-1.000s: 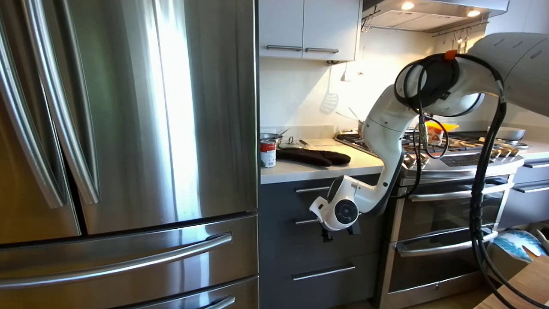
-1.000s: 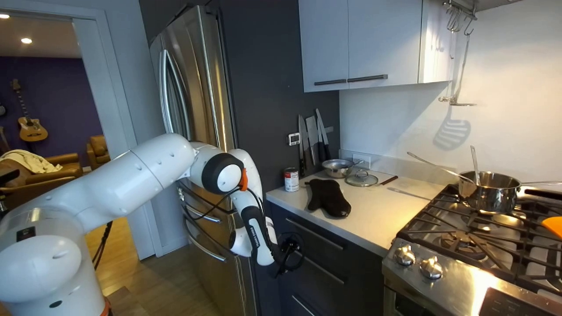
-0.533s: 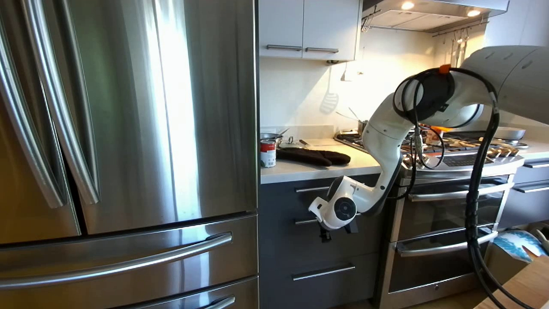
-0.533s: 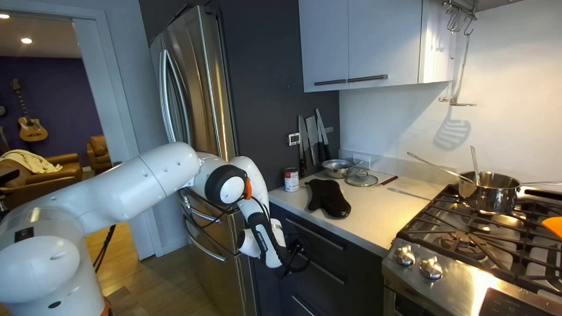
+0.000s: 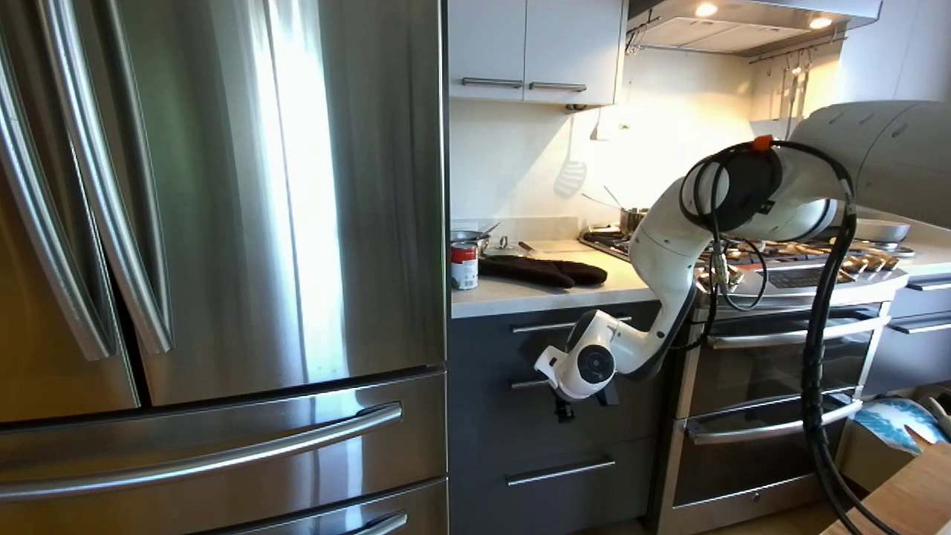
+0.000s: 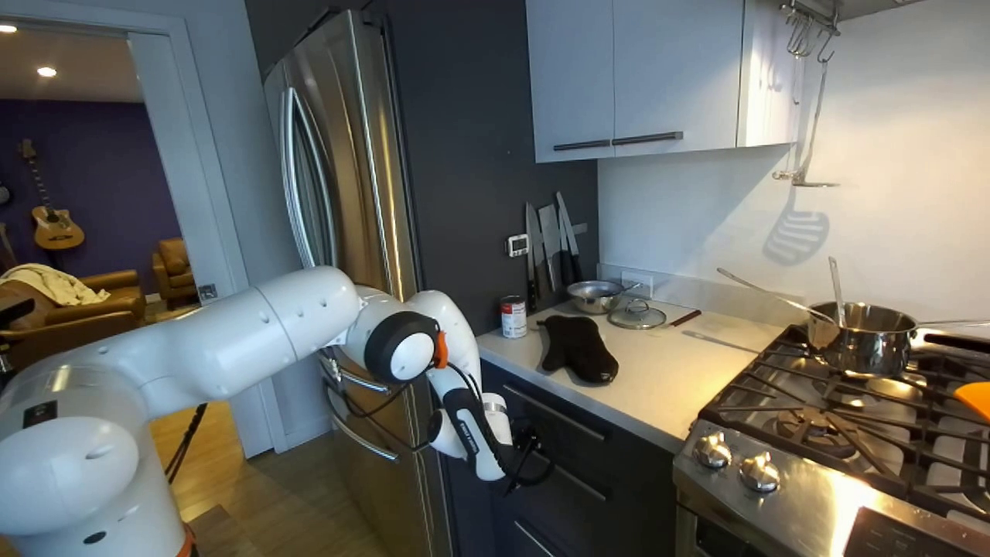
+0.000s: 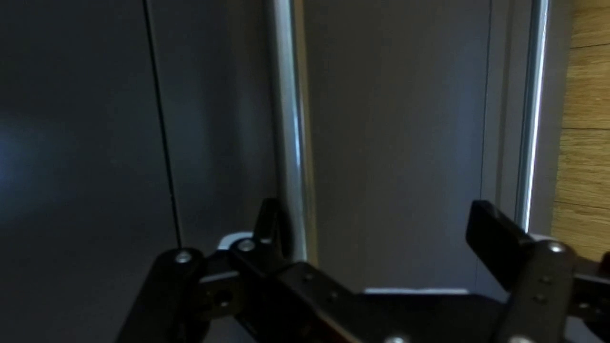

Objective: Open the second left drawer from the top fully

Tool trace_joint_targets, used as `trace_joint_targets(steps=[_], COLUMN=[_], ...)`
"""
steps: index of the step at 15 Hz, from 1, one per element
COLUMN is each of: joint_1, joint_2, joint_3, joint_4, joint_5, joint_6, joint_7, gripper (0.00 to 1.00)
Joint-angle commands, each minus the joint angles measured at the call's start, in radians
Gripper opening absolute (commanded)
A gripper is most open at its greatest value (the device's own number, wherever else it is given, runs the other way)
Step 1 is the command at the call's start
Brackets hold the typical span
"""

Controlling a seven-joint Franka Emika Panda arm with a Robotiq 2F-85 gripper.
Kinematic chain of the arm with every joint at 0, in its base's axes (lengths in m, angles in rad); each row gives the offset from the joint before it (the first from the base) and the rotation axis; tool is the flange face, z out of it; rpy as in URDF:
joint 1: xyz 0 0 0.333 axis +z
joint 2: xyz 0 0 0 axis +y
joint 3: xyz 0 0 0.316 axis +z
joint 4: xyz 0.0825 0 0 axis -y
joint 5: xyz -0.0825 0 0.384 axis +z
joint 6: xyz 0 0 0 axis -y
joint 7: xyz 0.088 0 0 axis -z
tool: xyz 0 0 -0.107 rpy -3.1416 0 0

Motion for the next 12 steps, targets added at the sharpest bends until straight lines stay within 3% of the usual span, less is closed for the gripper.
trace_joint_targets(steps=[1,10,12], joint_1=[-0.005,-0.003,0.000], joint_2=[0.035,-0.019,-0.047], joint_3=[-0.013,-0.050,-0.062], joint_4=[0.051,-0.013,-0.049], joint_5=[0.125,0.663,0.776], joint_6=[0.047,0.081,0.093], joint_7=[-0.124,-0.628,-0.728], gripper=[0.74,0.07,0.07])
